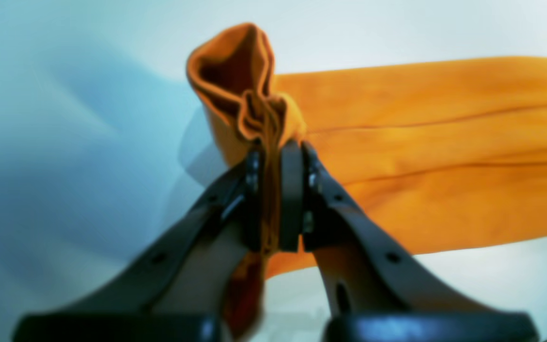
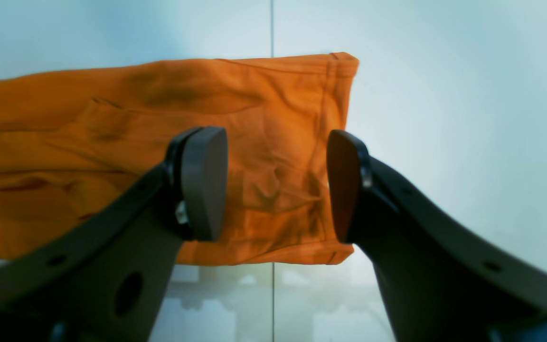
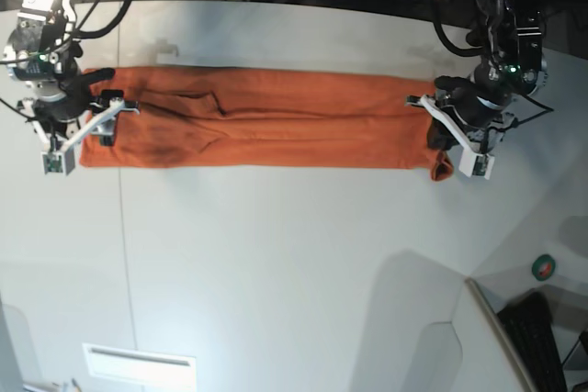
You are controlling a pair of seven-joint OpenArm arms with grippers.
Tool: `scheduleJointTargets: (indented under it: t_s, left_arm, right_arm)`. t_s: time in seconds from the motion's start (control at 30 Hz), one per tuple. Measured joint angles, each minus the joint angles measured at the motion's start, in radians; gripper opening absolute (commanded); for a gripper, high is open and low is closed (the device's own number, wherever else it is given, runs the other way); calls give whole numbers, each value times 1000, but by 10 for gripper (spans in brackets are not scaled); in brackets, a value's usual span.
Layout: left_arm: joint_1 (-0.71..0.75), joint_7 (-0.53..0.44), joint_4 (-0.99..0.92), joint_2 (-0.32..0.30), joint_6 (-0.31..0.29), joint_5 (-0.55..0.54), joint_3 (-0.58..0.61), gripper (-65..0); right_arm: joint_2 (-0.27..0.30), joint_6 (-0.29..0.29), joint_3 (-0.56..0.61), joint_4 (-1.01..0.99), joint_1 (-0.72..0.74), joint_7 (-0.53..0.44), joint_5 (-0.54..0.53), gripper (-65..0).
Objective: Layout the t-shirt on the table in an organized manner, then fold the t-shirt properly
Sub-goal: 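Fold the strip end with the left gripper toward the right gripper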
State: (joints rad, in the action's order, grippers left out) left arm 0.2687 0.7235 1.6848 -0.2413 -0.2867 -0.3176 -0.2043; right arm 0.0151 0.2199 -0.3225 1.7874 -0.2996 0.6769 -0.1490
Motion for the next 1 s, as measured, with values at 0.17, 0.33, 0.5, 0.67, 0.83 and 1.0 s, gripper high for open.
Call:
scheduleJointTargets:
  t_s: [0.17,0.33,0.5,0.67,0.83,1.0]
  left_arm:
    - [-3,1,13,42,-1,0,93,-650]
    - [-25,6,10,64,2,3,212,-650]
    - [-61,24,-3,108,2,2,280,-650]
    - [-129,103,-53,160,3,3,299,-650]
    - [-143,112,-60,166,3,4,373,-650]
    - [-171,110,-80,190,2,2,407,-650]
  right_arm:
    - [1,0,0,0,0,0,0,-330]
    - [1,0,0,0,0,0,0,-330]
    - [1,0,0,0,0,0,0,-330]
    - [1,0,0,-1,0,1,0,-330]
    - [1,0,0,-1,0,1,0,-330]
    - [1,0,0,-1,0,1,0,-330]
